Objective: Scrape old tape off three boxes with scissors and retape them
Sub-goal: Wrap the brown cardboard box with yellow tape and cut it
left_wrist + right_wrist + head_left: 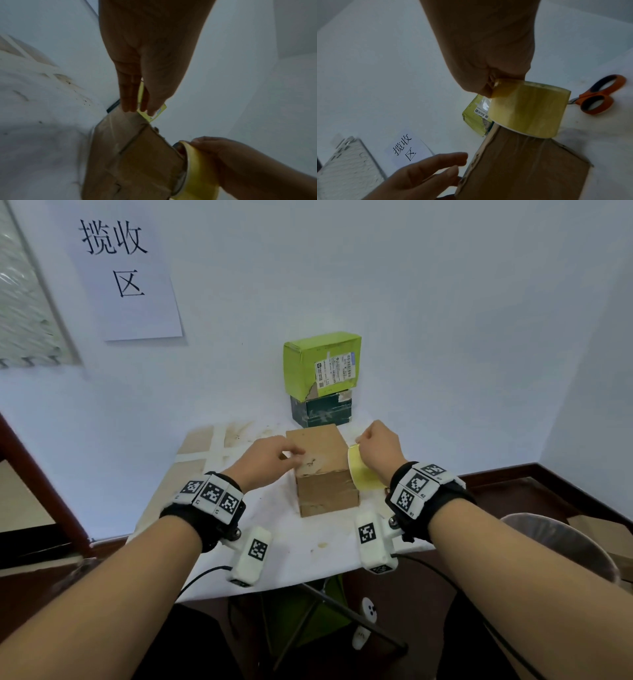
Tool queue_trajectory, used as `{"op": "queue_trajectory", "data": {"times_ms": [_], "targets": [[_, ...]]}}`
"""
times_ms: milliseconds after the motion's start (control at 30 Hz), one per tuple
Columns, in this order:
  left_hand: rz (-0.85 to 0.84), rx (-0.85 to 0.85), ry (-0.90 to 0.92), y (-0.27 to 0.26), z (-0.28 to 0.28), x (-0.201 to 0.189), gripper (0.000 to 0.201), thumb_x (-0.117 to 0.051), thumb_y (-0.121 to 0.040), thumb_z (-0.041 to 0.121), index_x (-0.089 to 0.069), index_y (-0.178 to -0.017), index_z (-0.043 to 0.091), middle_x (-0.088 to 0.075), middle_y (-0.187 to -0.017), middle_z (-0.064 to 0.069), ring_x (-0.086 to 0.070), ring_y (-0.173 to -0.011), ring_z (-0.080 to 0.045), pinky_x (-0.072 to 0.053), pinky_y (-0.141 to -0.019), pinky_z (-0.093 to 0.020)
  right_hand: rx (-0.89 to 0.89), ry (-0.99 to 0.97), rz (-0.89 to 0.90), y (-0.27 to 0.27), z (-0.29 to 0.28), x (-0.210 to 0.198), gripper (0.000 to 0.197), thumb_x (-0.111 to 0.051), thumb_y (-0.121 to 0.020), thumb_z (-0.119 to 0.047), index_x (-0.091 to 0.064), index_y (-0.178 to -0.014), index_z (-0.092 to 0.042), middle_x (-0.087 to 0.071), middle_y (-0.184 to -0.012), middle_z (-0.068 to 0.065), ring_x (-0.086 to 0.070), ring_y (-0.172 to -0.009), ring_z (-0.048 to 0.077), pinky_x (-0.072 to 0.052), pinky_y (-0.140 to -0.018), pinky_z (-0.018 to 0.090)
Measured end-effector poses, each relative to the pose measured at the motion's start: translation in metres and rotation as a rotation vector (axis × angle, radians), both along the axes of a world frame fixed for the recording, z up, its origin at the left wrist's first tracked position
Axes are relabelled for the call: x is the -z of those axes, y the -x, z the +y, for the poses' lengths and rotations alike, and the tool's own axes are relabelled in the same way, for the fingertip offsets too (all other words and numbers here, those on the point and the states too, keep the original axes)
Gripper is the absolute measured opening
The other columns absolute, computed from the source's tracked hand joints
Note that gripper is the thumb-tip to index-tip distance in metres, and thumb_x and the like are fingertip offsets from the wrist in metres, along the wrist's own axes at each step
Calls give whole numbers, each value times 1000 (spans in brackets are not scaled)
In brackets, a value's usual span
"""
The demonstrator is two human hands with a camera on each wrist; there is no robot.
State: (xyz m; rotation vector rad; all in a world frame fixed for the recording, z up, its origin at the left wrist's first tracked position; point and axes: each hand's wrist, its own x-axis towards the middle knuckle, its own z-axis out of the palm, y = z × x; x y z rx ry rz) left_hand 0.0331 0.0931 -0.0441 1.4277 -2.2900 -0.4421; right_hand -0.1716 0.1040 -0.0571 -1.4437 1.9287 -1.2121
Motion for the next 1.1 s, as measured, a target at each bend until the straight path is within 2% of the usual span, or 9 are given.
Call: {"op": "queue_trajectory", "data": {"times_ms": [100, 200, 333, 400, 533, 633, 700, 767, 1100], "targets": [[-40, 60, 0, 0, 2, 7, 33, -60, -92, 36, -65, -121, 20, -58, -118, 2, -59, -97, -12, -41, -82, -21, -5, 31, 1, -1, -1, 4, 6, -39, -97, -6, -44, -96, -7, -56, -116, 20, -55, -106, 33, -45, -87, 38], [-61, 29, 15, 5, 2, 12, 44, -63, -88, 44, -63, -124, 18, -54, -117, 2, -56, -97, -10, -37, -80, -19, -12, 62, 11, -1, -2, 7, 6, -39, -97, -6, -44, -95, -8, -56, -115, 19, -55, -106, 32, -45, -87, 38], [-190, 51, 39, 16, 0, 14, 57, -68, -82, 49, -60, -126, 12, -49, -111, 0, -54, -99, -15, -42, -85, -24, 19, 87, 34, 4, -4, 5, 6, -38, -98, -7, -44, -95, -9, -58, -116, 18, -55, -105, 31, -44, -88, 38], [-221, 42, 64, 22, -3, 16, 53, -68, -82, 48, -64, -119, 10, -50, -109, -4, -53, -97, -18, -44, -84, -28, 32, 141, 68, 4, -3, 2, 8, -37, -97, -6, -44, -96, -8, -59, -113, 16, -55, -101, 31, -44, -86, 38], [-253, 6, 110, 37, -5, 20, 50, -64, -83, 51, -67, -97, 4, -46, -95, -6, -50, -87, -23, -38, -69, -30, 21, 231, 133, -1, -2, -1, 16, -37, -97, -7, -51, -103, -1, -60, -107, 14, -55, -98, 30, -45, -87, 41], [-200, 29, 110, 37, -9, 23, 53, -62, -84, 53, -66, -111, 8, -47, -101, -7, -49, -90, -21, -42, -74, -31, -28, 193, 190, -1, 1, 6, 14, -37, -97, -6, -50, -100, -1, -60, -107, 16, -56, -97, 32, -46, -87, 45], [-164, 62, 111, 31, -12, 24, 60, -62, -83, 55, -59, -128, 15, -48, -106, -5, -49, -92, -18, -45, -81, -30, -37, 177, 227, 0, 3, 10, 15, -37, -97, -6, -49, -103, 0, -59, -110, 17, -55, -99, 32, -45, -86, 41], [-156, 95, 110, 26, -13, 25, 64, -61, -84, 55, -53, -136, 18, -46, -109, -2, -50, -95, -17, -45, -84, -29, -33, 157, 271, -1, 3, 11, 17, -37, -97, -7, -49, -107, 0, -58, -114, 16, -55, -102, 33, -43, -85, 38], [-162, 175, 137, 24, -10, 31, 48, -53, -91, 51, -56, -133, 27, -40, -109, -1, -50, -90, -14, -46, -88, -33, 18, 131, 415, -3, 0, 18, 24, -35, -93, -3, -46, -114, -1, -53, -113, 15, -53, -96, 34, -30, -72, 30]]}}
